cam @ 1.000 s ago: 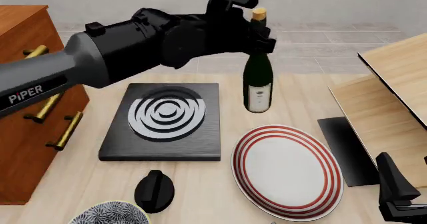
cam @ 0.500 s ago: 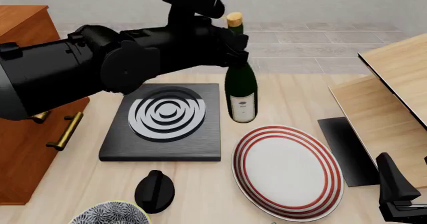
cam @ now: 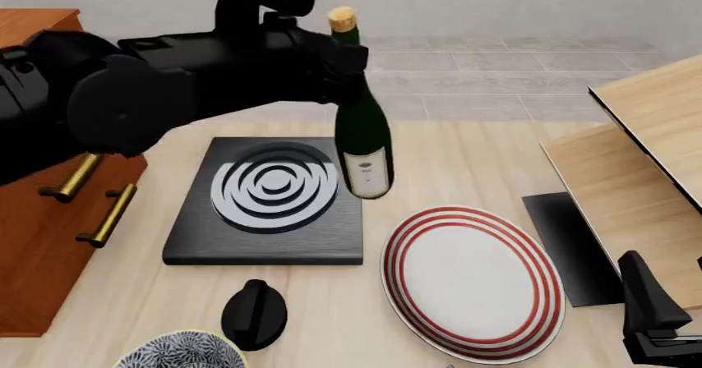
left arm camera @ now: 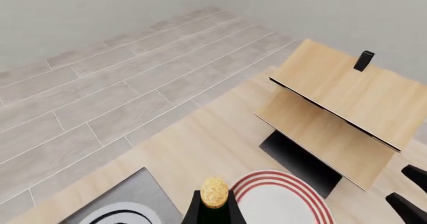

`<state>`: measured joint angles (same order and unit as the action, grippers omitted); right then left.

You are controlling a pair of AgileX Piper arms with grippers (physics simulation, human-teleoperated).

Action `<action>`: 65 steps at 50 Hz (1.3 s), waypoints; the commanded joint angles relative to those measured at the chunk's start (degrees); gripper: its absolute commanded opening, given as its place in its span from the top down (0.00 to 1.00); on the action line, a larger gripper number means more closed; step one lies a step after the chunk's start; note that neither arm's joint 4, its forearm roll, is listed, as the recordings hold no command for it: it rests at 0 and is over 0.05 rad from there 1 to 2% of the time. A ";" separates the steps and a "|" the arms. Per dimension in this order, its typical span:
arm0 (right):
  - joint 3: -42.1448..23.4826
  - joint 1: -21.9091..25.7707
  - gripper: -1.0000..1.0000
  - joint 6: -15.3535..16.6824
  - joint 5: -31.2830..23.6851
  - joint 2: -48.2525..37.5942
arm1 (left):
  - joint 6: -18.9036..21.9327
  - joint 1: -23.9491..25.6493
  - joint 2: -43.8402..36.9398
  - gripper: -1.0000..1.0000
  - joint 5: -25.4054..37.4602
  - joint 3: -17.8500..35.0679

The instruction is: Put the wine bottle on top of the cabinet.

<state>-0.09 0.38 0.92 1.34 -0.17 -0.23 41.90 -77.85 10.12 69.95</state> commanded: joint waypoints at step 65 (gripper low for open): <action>0.00 0.01 0.00 0.00 0.01 0.00 | 4.47 -13.49 22.53 1.00 20.76 -7.30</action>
<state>-0.09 0.38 0.92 1.34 -0.17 2.99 29.41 -56.57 28.26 61.74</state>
